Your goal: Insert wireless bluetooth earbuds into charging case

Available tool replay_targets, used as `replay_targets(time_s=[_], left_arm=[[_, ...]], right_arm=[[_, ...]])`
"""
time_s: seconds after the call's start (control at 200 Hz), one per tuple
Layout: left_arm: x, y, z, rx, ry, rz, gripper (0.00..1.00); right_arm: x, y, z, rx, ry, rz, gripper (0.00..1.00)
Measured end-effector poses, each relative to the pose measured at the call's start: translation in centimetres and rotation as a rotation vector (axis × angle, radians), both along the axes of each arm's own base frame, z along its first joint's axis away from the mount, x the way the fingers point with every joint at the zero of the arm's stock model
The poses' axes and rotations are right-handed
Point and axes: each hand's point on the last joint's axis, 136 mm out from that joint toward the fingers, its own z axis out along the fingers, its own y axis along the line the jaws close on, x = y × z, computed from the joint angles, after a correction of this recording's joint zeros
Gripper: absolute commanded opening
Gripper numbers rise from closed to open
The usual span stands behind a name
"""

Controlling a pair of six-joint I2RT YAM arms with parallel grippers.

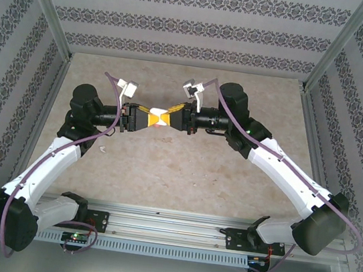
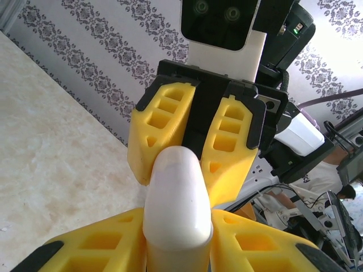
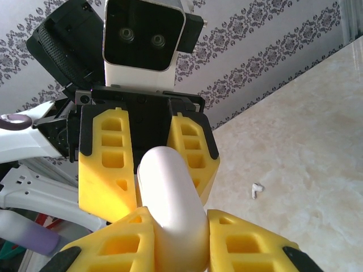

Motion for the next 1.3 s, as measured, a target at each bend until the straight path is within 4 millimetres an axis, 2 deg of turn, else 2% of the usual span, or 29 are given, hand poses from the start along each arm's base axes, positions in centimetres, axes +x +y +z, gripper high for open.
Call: replay_targets(time_s=[0.475,0.699,0.854,0.989,1.304], left_arm=[[0.2,0.1,-0.7,0.044,0.011,0.014,0.18],[-0.4,0.3,-0.6,0.080,-0.044,0.019,0.09],[-1.0,0.5,-0.4,0.102,-0.107,0.034,0.00],[-1.3,0.8,-0.4,0.127,-0.173,0.055,0.00],[-1.7,1.8,-0.5,0.176,-0.330,0.132,0.00]], right_arm=[[0.0,0.0,-0.6,-0.038,-0.025,-0.029,0.06],[-0.3,0.1,-0.5,-0.043,-0.033,-0.020,0.16],[-0.8,0.3,-0.4,-0.040,-0.039,-0.001,0.29],[-0.8,0.7,-0.5,-0.044,-0.034,0.014,0.42],[-0.3,1.7,-0.9,-0.053,0.019,0.048,0.49]])
